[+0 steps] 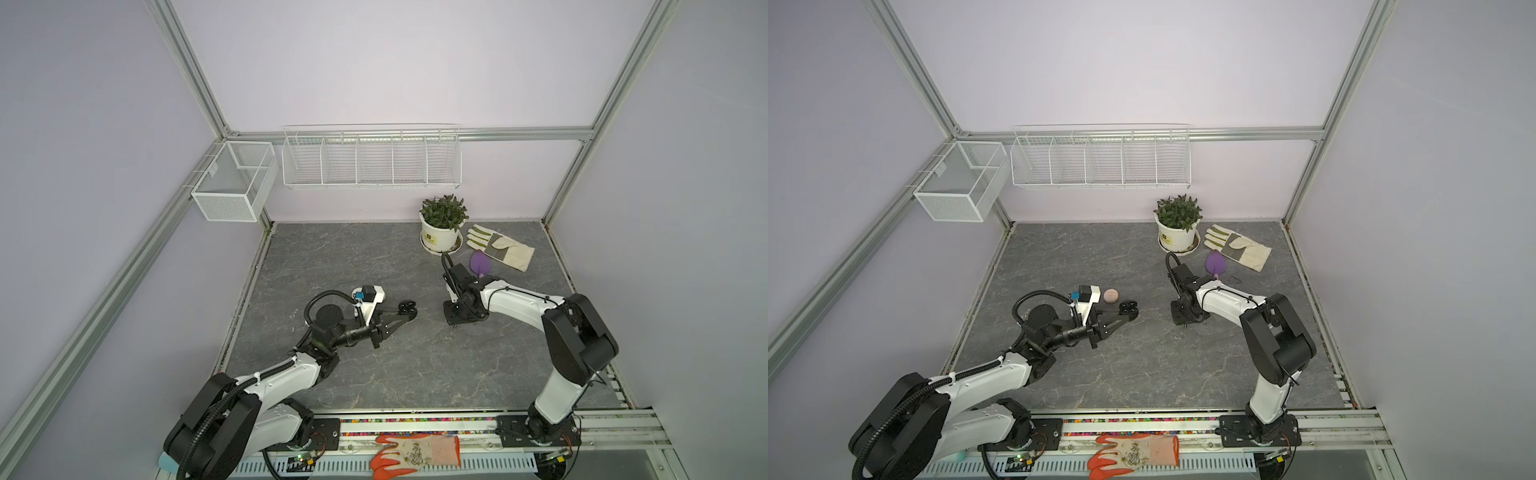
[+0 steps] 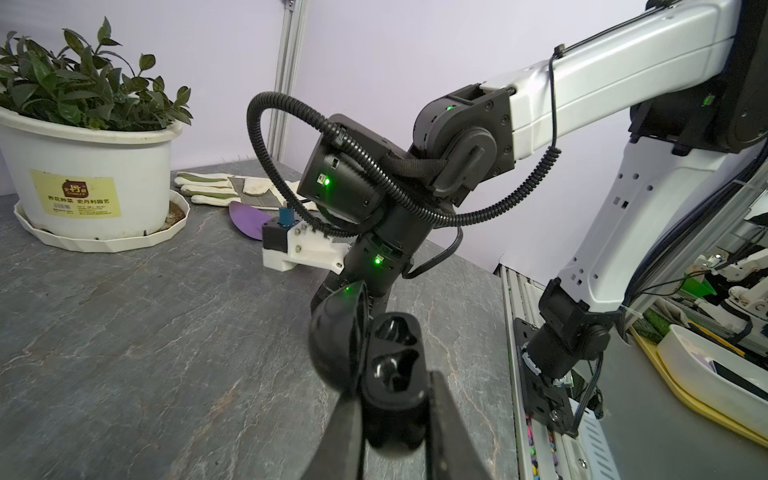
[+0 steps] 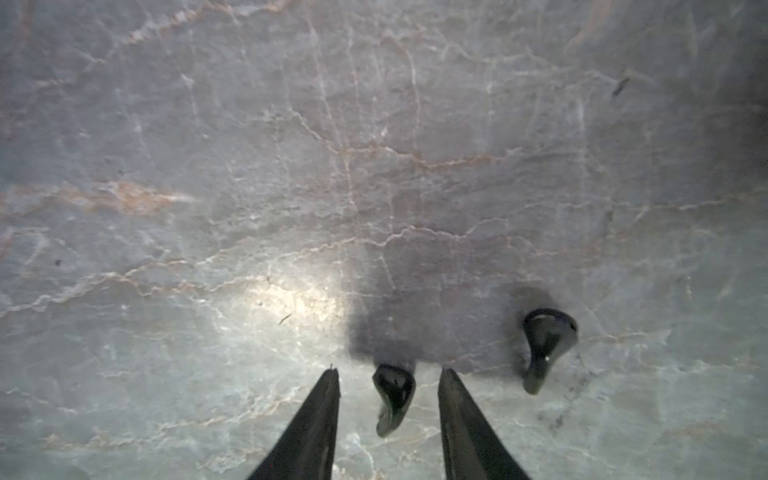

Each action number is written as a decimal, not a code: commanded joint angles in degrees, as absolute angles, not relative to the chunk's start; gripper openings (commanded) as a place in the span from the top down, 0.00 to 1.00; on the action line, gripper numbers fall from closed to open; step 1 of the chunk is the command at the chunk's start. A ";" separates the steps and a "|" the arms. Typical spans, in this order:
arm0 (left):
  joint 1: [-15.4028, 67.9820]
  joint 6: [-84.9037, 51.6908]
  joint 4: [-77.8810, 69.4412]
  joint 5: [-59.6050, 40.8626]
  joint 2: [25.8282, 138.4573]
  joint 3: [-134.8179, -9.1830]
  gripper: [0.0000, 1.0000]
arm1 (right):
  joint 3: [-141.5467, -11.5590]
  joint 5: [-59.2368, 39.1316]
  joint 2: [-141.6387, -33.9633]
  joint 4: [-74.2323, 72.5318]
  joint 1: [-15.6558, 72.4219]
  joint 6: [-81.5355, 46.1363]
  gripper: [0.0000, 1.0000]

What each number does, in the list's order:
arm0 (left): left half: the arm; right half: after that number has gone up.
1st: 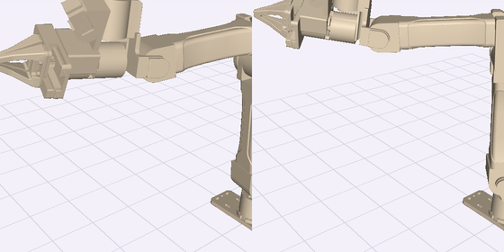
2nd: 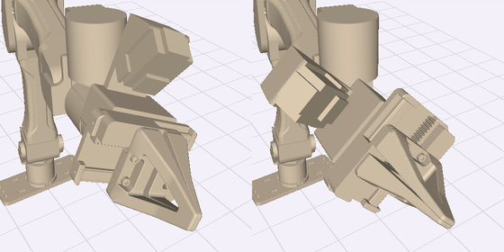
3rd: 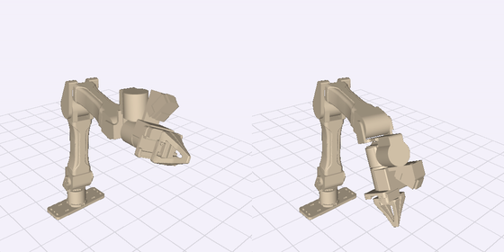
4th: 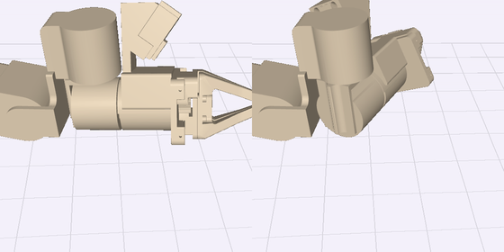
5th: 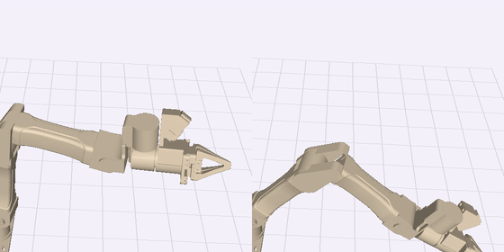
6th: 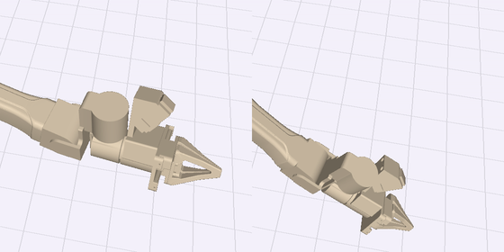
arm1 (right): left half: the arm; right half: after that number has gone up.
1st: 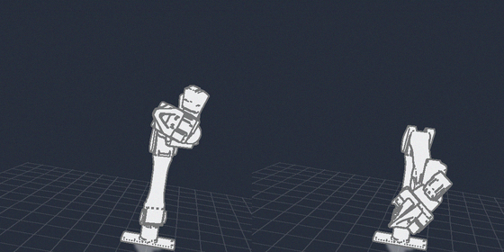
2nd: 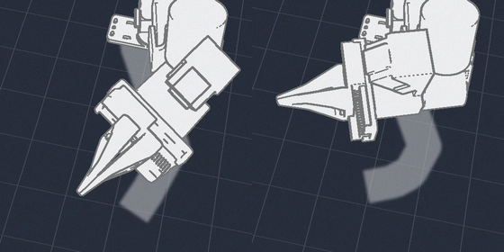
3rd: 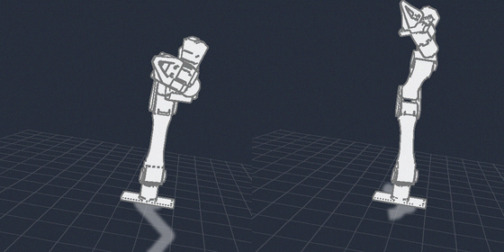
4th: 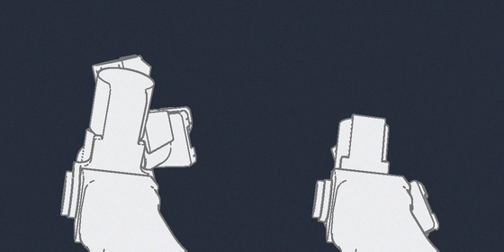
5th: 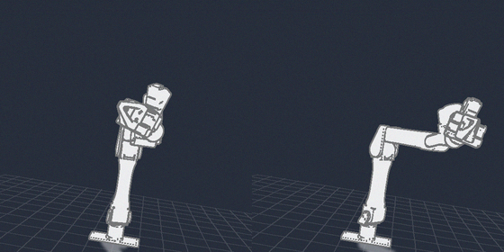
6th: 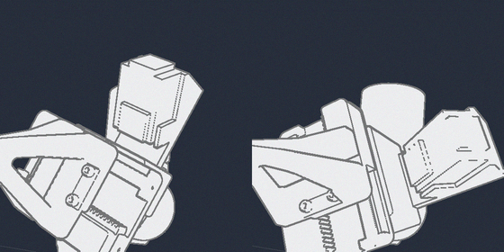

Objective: Insert the wireless bluetooth earbuds into the charging case
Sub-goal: 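Grasp one black earbud with the right gripper and lift it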

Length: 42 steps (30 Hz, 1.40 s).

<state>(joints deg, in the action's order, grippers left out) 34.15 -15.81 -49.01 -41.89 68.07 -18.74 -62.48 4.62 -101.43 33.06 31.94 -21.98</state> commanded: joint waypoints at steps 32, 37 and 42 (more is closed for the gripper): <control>34.28 -14.94 -45.64 -36.62 64.26 -18.39 1.00 | -65.21 6.15 -105.56 36.39 33.60 -23.72 0.77; 34.28 -15.03 -45.62 -36.35 64.14 -18.37 1.00 | -66.00 6.33 -105.30 36.76 34.34 -23.93 0.79; 34.28 -15.34 -45.64 -36.34 63.91 -18.26 1.00 | -66.36 6.26 -104.62 36.51 34.69 -23.43 0.79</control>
